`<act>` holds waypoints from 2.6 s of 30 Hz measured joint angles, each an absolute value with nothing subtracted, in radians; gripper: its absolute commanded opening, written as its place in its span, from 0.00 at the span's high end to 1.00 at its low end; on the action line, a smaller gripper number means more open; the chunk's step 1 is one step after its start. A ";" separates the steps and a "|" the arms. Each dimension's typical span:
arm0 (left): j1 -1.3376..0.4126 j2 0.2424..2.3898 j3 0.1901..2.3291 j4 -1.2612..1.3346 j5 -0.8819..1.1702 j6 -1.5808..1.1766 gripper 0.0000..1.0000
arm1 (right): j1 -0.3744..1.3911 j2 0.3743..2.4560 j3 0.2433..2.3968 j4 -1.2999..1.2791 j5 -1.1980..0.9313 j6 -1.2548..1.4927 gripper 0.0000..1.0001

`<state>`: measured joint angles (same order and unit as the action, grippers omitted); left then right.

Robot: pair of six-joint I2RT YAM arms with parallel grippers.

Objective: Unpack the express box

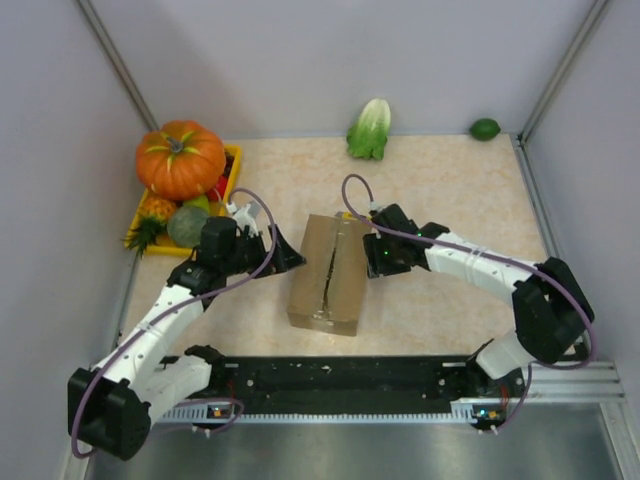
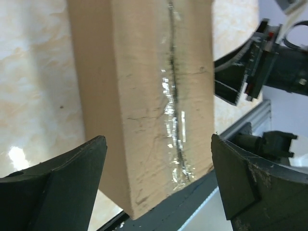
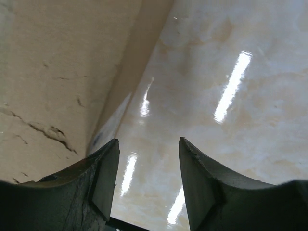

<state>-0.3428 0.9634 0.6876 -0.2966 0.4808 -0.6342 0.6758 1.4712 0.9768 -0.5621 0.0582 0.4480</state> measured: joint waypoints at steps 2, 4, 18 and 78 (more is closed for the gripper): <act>-0.343 0.960 0.678 -0.319 0.443 -0.634 0.05 | 0.699 1.504 0.994 -0.545 0.049 0.447 0.47; -0.343 0.949 0.657 -0.333 0.405 -0.634 0.05 | 0.721 1.538 1.026 -0.531 0.040 0.448 0.46; -0.342 0.879 0.635 -0.494 0.155 -0.568 0.02 | 0.783 1.771 1.279 -0.437 0.069 0.429 0.33; -0.317 0.974 0.845 -0.561 -0.042 -0.431 0.02 | 0.440 2.125 1.584 -0.499 -0.096 -0.037 0.68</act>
<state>-0.3172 0.9745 0.8448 -0.5610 -0.0422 -0.4309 0.4404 2.1254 1.5841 -0.4992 -0.0959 -0.0368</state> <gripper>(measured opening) 0.985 0.336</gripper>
